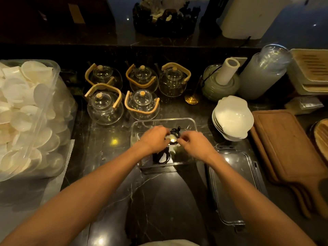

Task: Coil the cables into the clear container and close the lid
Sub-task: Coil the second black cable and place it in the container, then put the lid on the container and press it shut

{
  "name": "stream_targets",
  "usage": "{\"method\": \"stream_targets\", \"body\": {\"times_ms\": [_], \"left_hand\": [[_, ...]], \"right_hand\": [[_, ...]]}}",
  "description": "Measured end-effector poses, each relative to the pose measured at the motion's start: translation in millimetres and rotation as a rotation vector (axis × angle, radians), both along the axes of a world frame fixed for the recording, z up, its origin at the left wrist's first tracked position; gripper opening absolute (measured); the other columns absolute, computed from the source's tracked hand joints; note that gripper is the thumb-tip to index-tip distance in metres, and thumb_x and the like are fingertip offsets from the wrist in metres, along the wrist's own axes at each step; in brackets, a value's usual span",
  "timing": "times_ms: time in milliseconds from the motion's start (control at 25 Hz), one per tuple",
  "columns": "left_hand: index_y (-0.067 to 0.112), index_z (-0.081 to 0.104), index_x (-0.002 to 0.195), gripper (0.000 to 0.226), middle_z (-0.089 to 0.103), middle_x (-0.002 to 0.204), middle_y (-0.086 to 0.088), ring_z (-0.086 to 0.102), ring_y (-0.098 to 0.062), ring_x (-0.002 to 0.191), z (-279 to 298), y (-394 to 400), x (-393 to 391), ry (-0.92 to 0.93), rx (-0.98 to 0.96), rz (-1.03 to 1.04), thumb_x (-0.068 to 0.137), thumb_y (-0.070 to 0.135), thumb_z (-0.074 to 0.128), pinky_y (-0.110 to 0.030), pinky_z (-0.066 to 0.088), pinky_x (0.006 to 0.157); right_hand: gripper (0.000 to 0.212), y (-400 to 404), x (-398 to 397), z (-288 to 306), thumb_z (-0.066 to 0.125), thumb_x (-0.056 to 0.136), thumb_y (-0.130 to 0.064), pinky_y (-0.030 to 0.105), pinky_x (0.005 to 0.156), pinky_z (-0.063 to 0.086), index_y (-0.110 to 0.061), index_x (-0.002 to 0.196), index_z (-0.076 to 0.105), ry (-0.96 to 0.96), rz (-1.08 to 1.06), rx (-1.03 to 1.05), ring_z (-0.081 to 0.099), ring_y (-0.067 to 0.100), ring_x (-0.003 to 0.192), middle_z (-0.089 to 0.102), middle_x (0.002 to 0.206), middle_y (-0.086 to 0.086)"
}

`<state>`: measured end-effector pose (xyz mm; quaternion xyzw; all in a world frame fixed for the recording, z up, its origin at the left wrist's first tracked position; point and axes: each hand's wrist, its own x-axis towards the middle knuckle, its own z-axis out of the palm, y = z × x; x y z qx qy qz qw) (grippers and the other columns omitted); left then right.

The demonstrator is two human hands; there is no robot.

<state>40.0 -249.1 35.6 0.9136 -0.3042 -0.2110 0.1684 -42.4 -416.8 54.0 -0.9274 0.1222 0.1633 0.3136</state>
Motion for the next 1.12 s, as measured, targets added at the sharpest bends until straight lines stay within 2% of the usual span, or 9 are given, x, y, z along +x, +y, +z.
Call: {"method": "stream_targets", "body": {"times_ms": [160,280,360,440,520,680,800,920,1120], "left_hand": [[0.014,0.063,0.13,0.04,0.064,0.126,-0.009,0.059,-0.026,0.118,34,-45,-13,-0.103,-0.163,-0.127,0.094,0.032,0.063,-0.042,0.05,0.099],[0.018,0.058,0.136,0.048,0.059,0.131,-0.006,0.055,-0.023,0.124,46,-93,-47,-0.091,-0.215,-0.304,0.092,0.033,0.068,-0.04,0.047,0.104],[0.019,0.057,0.139,0.05,0.057,0.132,-0.005,0.054,-0.022,0.124,43,-113,-65,-0.083,-0.205,-0.4,0.091,0.029,0.07,-0.038,0.046,0.104],[0.019,0.056,0.14,0.052,0.055,0.134,-0.005,0.053,-0.024,0.124,35,-133,-88,-0.077,-0.148,-0.53,0.09,0.027,0.07,-0.04,0.047,0.104],[0.018,0.056,0.14,0.053,0.054,0.138,-0.007,0.052,-0.025,0.126,22,-146,-111,-0.075,-0.071,-0.663,0.09,0.028,0.07,-0.042,0.046,0.104],[0.018,0.057,0.14,0.046,0.054,0.136,-0.01,0.05,-0.03,0.126,-14,-150,-142,-0.078,0.055,-0.821,0.097,0.034,0.059,-0.044,0.043,0.105],[0.022,0.059,0.135,0.046,0.052,0.132,-0.009,0.05,-0.031,0.124,-34,-147,-153,-0.089,0.203,-0.882,0.09,0.016,0.065,-0.045,0.044,0.104],[0.023,0.06,0.131,0.048,0.051,0.129,-0.008,0.05,-0.03,0.122,-43,-145,-157,-0.105,0.216,-0.902,0.085,0.012,0.07,-0.044,0.046,0.101],[0.03,0.044,0.143,0.081,0.041,0.138,-0.005,0.043,-0.027,0.125,-48,-140,-156,-0.085,0.287,-0.956,0.072,0.026,0.083,-0.043,0.042,0.104]], "right_hand": [[0.028,-48,-41,36,0.062,0.099,-0.037,0.046,0.087,0.059,-0.018,0.118,0.07,-0.224,-0.177,-0.012,0.069,0.018,0.096,0.075,0.107,0.001],[0.039,-74,-92,40,0.066,0.097,-0.034,0.04,0.094,0.055,-0.019,0.133,0.063,-0.289,-0.341,-0.09,0.066,0.021,0.11,0.07,0.125,0.005],[0.046,-82,-118,32,0.068,0.095,-0.029,0.039,0.098,0.05,-0.015,0.137,0.059,-0.31,-0.342,-0.129,0.062,0.026,0.121,0.067,0.132,0.009],[0.056,-90,-152,21,0.069,0.094,-0.028,0.047,0.109,0.044,-0.011,0.145,0.052,-0.212,-0.354,-0.193,0.051,0.033,0.136,0.057,0.146,0.016],[0.066,-94,-186,5,0.07,0.093,-0.031,0.051,0.113,0.04,-0.013,0.151,0.045,-0.108,-0.394,-0.229,0.045,0.037,0.139,0.049,0.152,0.017],[0.073,-83,-238,-26,0.073,0.089,-0.036,0.049,0.109,0.043,-0.02,0.152,0.041,0.021,-0.429,-0.196,0.047,0.034,0.134,0.049,0.145,0.011],[0.071,-74,-263,-44,0.075,0.087,-0.04,0.047,0.111,0.042,-0.019,0.149,0.045,0.088,-0.406,-0.201,0.045,0.033,0.136,0.048,0.147,0.01],[0.067,-64,-276,-59,0.072,0.087,-0.043,0.046,0.11,0.04,-0.016,0.145,0.05,0.138,-0.376,-0.202,0.044,0.034,0.135,0.05,0.141,0.011],[0.08,-50,-285,-75,0.076,0.083,-0.052,0.05,0.119,0.026,-0.016,0.148,0.046,0.161,-0.342,-0.259,0.028,0.036,0.147,0.037,0.155,0.016]]}}
